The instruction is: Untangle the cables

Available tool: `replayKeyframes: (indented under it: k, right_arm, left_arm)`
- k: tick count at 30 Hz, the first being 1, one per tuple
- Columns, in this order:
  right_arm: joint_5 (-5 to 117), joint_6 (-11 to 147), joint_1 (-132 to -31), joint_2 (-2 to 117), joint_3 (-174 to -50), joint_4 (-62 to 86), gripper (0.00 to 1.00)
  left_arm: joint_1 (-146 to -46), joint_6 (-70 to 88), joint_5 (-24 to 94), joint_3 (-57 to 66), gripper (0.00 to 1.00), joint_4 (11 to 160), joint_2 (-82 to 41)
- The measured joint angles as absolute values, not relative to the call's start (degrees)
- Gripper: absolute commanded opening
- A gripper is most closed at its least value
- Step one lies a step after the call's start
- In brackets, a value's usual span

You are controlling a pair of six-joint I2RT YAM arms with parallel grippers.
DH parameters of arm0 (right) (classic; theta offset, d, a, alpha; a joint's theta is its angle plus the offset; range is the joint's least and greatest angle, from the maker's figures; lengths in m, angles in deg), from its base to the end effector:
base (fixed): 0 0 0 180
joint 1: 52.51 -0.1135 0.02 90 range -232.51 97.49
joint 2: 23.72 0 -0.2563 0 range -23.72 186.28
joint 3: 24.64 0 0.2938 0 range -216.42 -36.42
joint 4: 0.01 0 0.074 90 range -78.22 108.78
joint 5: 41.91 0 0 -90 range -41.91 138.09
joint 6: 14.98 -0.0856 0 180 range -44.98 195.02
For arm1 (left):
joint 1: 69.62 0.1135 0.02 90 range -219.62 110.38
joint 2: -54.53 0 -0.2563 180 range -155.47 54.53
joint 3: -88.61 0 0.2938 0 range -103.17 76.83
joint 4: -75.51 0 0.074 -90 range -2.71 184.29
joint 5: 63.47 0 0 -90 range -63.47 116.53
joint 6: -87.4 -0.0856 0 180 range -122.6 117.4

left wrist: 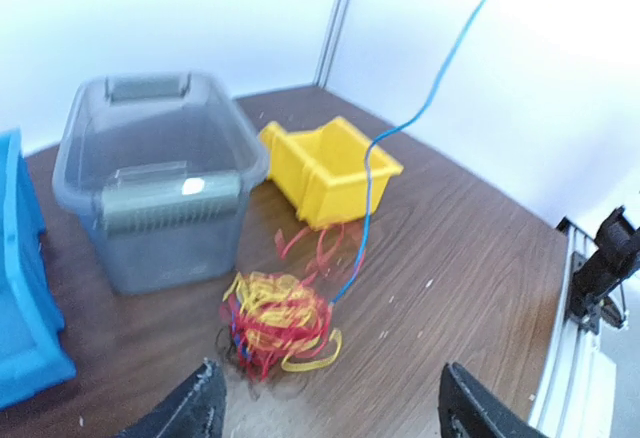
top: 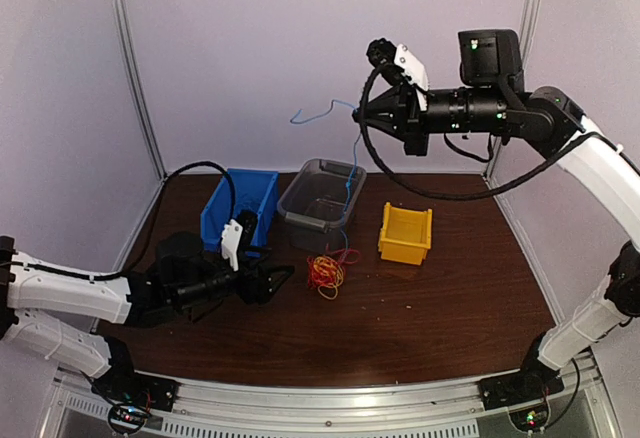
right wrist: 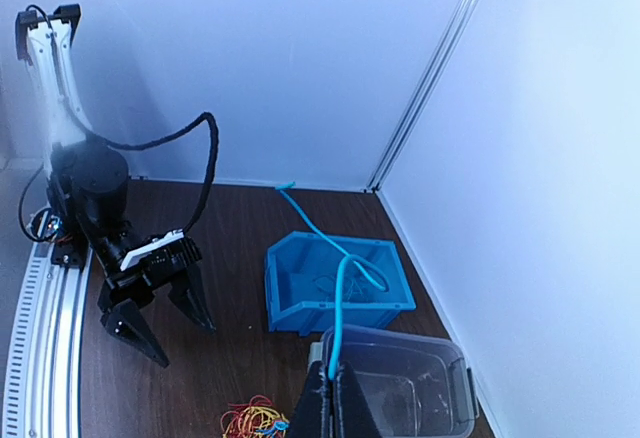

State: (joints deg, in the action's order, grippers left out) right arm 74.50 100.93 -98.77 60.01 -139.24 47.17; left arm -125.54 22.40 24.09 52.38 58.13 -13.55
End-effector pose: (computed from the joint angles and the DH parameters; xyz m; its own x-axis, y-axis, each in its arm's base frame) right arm 0.2413 0.3072 0.4767 0.2371 -0.3183 -0.9179 -0.9324 0.1909 -0.3070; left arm 0.1870 -0.2699 0.1564 -0.4669 -0.0635 -0.8821 0.6699 0.6258 -0.3996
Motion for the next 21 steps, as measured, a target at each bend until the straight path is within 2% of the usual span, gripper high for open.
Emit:
replayKeyframes:
  k: [6, 9, 12, 16, 21]
  right_arm:
    - [79.5, 98.0, -97.4, 61.3, -147.1, 46.9, 0.0]
    - [81.8, 96.6, -97.2, 62.1, -148.3, 46.7, 0.0]
    - [82.9, 95.7, -97.1, 62.9, -148.3, 46.7, 0.0]
    - [83.6, 94.9, -97.1, 63.6, -148.5, 46.9, 0.0]
    - [84.3, 94.3, -95.4, 64.0, -151.8, 46.8, 0.0]
  left_arm:
    - [-128.5, 14.9, 21.2, 40.7, 0.76, 53.1, -19.3]
    - [-129.0, 12.5, 18.5, 35.0, 0.69, 49.8, -27.3]
    - [-129.1, 10.6, 16.6, 29.6, 0.58, 48.8, -36.5]
    - [-129.3, 8.9, 16.2, 25.9, 0.53, 48.3, -46.9]
    - [-129.4, 8.8, 16.3, 25.9, 0.44, 49.4, -53.2]
